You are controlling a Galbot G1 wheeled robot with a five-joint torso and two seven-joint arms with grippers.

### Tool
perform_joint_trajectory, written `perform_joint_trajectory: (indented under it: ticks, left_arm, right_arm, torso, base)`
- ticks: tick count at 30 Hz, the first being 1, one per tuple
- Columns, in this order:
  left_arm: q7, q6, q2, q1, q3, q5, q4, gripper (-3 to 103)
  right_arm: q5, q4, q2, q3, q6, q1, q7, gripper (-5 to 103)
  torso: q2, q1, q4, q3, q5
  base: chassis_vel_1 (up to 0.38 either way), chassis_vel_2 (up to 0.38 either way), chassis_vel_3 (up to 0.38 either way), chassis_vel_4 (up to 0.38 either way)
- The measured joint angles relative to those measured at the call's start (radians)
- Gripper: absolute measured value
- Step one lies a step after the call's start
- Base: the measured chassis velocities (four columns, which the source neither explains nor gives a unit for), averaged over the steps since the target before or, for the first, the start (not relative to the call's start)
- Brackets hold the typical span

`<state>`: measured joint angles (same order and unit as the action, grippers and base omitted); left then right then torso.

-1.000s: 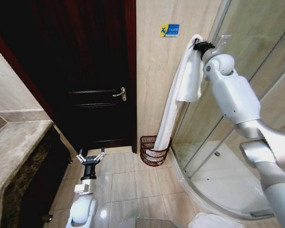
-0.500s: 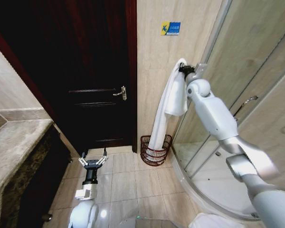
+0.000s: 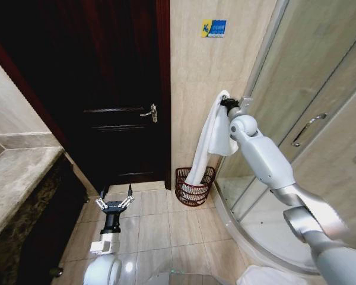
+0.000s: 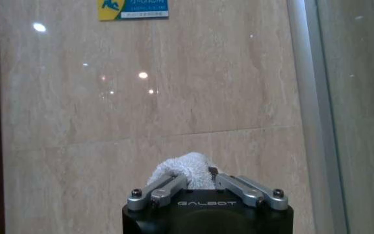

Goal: Discard the used towel into the hamper.

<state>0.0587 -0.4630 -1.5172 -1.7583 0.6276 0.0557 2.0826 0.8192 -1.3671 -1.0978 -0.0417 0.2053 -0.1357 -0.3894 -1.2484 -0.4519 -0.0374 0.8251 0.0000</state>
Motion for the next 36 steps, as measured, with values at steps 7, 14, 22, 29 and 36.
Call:
perform_joint_trajectory:
  ticks: [7, 14, 22, 29, 36]
  left_arm:
    - [0.010, -0.025, -0.020, -0.026, 0.006, -0.016, 0.005, 100]
    - [-0.001, -0.045, -0.081, -0.012, 0.011, -0.042, 0.008, 100]
    - [-0.010, -0.055, -0.093, -0.015, 0.021, -0.052, 0.014, 100]
    - [0.002, -0.062, -0.092, -0.020, 0.033, -0.050, 0.005, 100]
    - [0.010, -0.059, -0.092, -0.011, 0.019, -0.054, -0.010, 100]
  right_arm:
    - [0.008, -0.073, 0.026, 0.023, -0.003, -0.065, -0.017, 3]
    - [0.044, -0.195, 0.098, 0.041, -0.003, -0.178, -0.045, 3]
    - [0.057, -0.275, 0.153, 0.100, -0.002, -0.264, -0.017, 3]
    - [0.050, -0.311, 0.133, 0.141, -0.001, -0.332, -0.007, 3]
    - [0.027, -0.310, 0.102, 0.142, -0.001, -0.356, -0.006, 3]
  torso:
    - [0.044, 0.020, 0.0001, -0.025, 0.0002]
    - [0.081, 0.036, 0.0002, -0.045, 0.0000]
    - [0.121, 0.054, 0.0004, -0.067, -0.0001]
    - [0.153, 0.069, 0.0000, -0.085, -0.0001]
    - [0.196, 0.088, 0.0002, -0.109, -0.0002]
  base:
    - [0.000, 0.000, 0.000, 0.000]
    - [0.000, 0.000, 0.000, 0.000]
    - [0.000, 0.000, 0.000, 0.000]
    - [0.000, 0.000, 0.000, 0.000]
    - [0.000, 0.000, 0.000, 0.000]
